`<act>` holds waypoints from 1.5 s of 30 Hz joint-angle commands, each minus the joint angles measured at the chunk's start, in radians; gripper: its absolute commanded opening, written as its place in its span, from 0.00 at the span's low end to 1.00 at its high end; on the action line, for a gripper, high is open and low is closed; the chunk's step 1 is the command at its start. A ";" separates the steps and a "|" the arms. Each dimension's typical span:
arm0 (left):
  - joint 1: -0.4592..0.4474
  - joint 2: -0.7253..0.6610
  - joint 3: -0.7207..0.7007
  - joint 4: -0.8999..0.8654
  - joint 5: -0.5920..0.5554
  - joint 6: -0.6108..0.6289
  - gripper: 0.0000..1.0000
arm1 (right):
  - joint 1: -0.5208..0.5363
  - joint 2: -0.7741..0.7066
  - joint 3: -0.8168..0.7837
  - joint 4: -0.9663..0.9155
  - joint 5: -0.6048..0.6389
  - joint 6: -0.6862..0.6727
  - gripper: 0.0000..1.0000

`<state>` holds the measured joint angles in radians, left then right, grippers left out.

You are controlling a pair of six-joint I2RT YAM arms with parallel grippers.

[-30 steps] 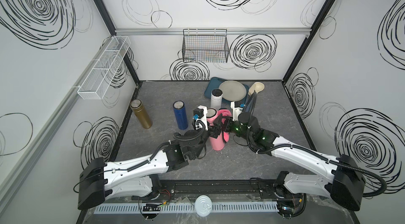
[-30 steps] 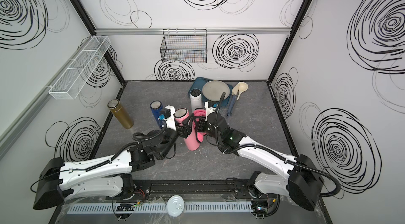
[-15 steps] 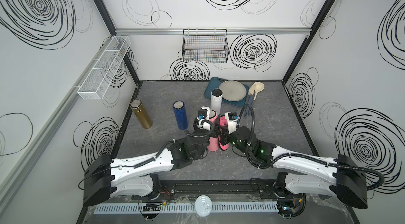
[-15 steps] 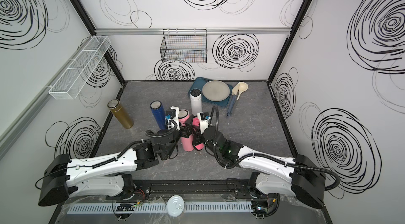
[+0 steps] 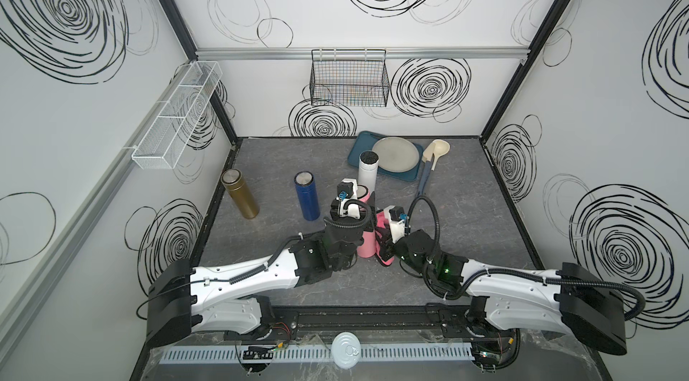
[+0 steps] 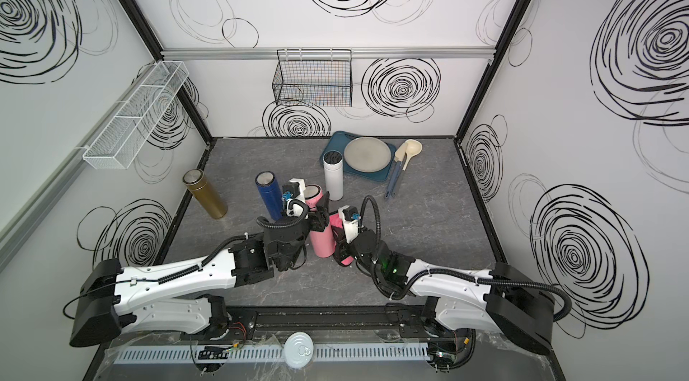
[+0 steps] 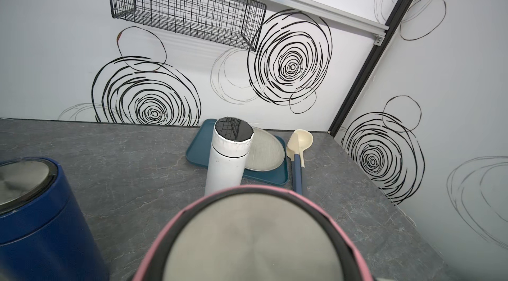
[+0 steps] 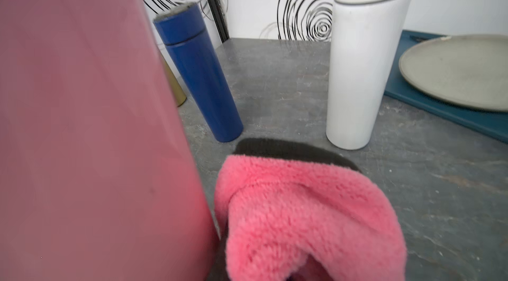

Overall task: Wipe the surface of the thermos
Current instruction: Wipe the dirt from the surface of the thermos.

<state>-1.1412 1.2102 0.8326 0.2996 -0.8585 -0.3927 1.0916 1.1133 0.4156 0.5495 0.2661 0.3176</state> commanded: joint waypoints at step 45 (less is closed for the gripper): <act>-0.005 -0.019 0.128 -0.092 -0.123 -0.425 0.00 | 0.047 -0.083 0.024 0.198 -0.107 -0.133 0.00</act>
<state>-1.1332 1.2095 0.8764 0.3267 -0.9756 -0.6292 1.1496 1.0237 0.3443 0.6895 0.1535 0.2325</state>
